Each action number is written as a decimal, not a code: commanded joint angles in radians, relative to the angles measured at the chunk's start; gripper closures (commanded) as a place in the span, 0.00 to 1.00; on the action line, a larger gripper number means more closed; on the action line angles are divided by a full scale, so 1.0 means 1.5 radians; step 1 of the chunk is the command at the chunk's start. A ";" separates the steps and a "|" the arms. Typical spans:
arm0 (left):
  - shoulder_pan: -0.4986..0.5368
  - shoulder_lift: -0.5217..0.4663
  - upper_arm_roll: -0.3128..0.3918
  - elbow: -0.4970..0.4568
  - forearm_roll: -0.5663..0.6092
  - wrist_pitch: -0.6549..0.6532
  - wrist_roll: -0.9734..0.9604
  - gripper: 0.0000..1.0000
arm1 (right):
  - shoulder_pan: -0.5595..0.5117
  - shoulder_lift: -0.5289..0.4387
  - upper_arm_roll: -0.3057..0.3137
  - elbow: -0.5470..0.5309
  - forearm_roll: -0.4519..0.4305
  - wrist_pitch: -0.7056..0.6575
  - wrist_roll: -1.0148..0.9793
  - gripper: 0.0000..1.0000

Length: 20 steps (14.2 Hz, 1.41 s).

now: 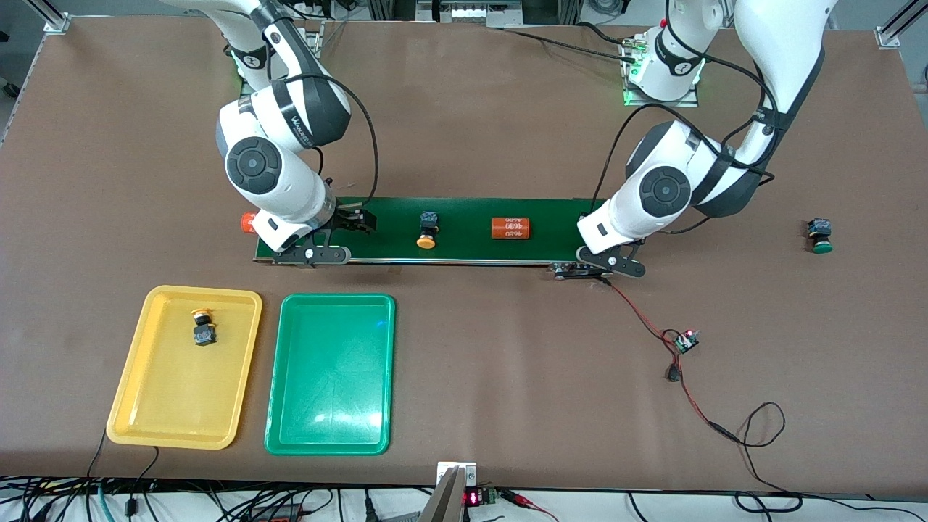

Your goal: Sort buttons by color to trays

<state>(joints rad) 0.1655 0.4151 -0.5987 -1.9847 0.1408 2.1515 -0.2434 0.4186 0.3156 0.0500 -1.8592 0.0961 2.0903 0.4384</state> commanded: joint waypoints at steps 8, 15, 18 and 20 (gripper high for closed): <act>-0.005 0.044 0.012 0.016 -0.009 0.050 -0.022 0.97 | 0.058 -0.027 -0.011 -0.055 0.012 0.085 0.116 0.00; -0.005 0.003 0.014 0.016 -0.018 0.043 -0.017 0.00 | 0.077 0.009 -0.011 -0.051 0.012 0.122 0.199 0.00; 0.061 -0.046 0.021 0.016 -0.018 0.006 -0.010 0.00 | 0.088 0.022 -0.011 -0.049 0.012 0.140 0.221 0.00; 0.134 -0.056 0.020 0.017 -0.018 -0.013 0.020 0.00 | 0.089 0.029 -0.011 -0.047 0.012 0.144 0.225 0.00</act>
<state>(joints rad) 0.2497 0.3727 -0.5661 -1.9472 0.1322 2.1705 -0.2690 0.5361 0.3543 0.0477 -1.9311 0.0983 2.2936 0.7553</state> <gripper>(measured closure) 0.000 0.000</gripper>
